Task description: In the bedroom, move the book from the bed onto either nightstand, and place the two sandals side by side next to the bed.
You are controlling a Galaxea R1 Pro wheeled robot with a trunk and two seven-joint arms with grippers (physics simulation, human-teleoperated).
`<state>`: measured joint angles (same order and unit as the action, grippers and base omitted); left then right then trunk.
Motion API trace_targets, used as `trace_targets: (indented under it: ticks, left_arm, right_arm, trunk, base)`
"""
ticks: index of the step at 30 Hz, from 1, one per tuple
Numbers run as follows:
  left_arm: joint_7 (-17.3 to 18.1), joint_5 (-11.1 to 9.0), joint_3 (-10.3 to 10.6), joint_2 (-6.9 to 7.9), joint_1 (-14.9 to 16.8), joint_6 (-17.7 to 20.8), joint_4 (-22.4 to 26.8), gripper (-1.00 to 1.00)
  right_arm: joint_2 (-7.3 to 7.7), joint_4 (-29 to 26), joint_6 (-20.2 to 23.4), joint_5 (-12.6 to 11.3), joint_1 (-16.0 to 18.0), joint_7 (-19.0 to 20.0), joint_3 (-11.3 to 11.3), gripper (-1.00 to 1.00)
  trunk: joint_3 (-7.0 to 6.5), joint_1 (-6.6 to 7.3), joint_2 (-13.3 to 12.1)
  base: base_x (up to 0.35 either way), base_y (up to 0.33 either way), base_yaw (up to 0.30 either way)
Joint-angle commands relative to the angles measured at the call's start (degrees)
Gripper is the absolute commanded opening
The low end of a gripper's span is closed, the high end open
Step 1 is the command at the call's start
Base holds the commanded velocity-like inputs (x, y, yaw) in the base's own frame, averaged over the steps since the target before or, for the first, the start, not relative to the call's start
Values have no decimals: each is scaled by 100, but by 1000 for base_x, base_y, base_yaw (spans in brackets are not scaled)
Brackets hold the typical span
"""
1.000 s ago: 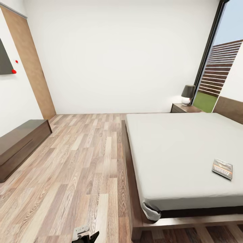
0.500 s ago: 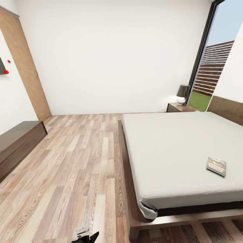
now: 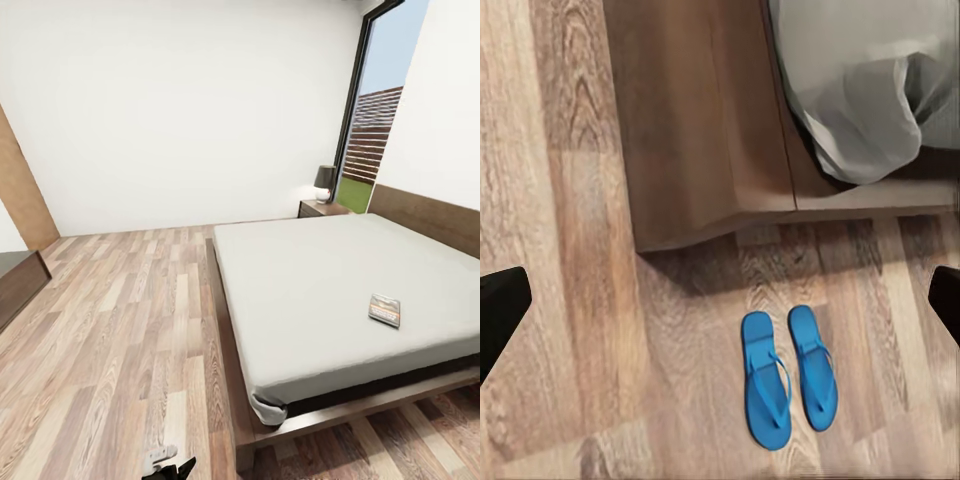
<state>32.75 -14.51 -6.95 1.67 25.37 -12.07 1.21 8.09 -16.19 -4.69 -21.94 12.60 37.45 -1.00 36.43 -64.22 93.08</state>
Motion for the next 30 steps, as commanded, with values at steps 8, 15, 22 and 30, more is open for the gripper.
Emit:
trace_targets:
  ticks: [8,15,22,30]
  left_arm:
    - [30,9,-43,1,3,-6,-7,100]
    - [36,9,-43,1,3,-6,-7,100]
    - [38,9,-43,0,3,-6,-7,100]
    - [34,9,-43,0,3,-6,-7,100]
  right_arm:
    - [-1,10,-15,-3,6,25,-21,100]
    - [-1,10,-15,-3,6,19,-37,100]
    - [-1,10,-15,-3,6,19,-43,100]
    - [-1,10,-15,-3,6,20,-49,100]
  trunk:
    - [5,1,3]
    - [5,1,3]
    - [5,1,3]
    - [5,1,3]
  base:
    - [0,0,-300]
    - [0,0,-300]
    - [0,0,-300]
    - [0,0,-300]
